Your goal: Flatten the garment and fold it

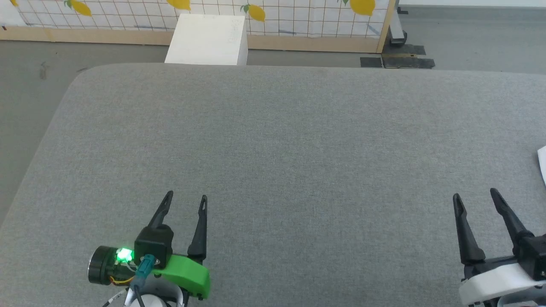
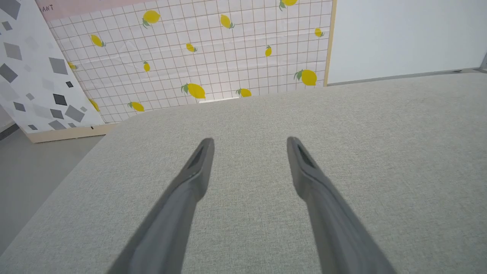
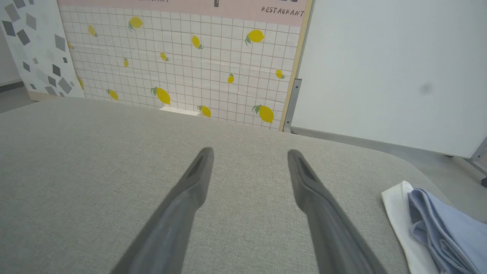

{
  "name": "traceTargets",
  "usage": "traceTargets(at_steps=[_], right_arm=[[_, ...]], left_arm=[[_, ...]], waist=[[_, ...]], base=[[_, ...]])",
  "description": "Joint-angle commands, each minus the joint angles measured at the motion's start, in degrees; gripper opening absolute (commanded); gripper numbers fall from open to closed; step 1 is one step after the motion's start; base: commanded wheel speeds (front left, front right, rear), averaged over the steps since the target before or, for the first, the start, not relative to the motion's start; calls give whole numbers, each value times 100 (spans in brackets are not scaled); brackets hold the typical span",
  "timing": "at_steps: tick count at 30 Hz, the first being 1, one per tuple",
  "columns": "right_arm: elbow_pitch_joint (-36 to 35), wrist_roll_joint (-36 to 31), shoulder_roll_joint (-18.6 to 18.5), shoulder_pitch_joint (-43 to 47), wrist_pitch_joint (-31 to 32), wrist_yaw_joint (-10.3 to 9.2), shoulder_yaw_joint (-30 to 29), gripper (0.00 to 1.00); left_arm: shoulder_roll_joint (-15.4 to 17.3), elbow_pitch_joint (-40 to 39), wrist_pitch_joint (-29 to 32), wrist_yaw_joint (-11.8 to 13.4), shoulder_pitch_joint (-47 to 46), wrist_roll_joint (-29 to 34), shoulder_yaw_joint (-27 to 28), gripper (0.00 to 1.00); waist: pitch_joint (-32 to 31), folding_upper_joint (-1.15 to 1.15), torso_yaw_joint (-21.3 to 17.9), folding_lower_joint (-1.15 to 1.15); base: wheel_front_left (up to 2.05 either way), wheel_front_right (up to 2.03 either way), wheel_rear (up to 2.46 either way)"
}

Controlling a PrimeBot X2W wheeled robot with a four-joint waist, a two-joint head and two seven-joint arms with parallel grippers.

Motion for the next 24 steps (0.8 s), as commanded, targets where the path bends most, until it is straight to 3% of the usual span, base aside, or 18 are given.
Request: traceTargets(at_steps=[1, 24], right_arm=[[-30, -21, 46, 86, -55, -10, 22, 100], [60, 31, 216, 93, -128, -10, -32, 100]], left_arm=[[-2, 13, -27, 30, 68, 6, -6, 100], [89, 0, 9, 51, -10, -34, -112, 100]], waist=[[5, 0, 4, 1], [47, 0, -21, 1]], base=[[0, 0, 0], [0, 0, 0]])
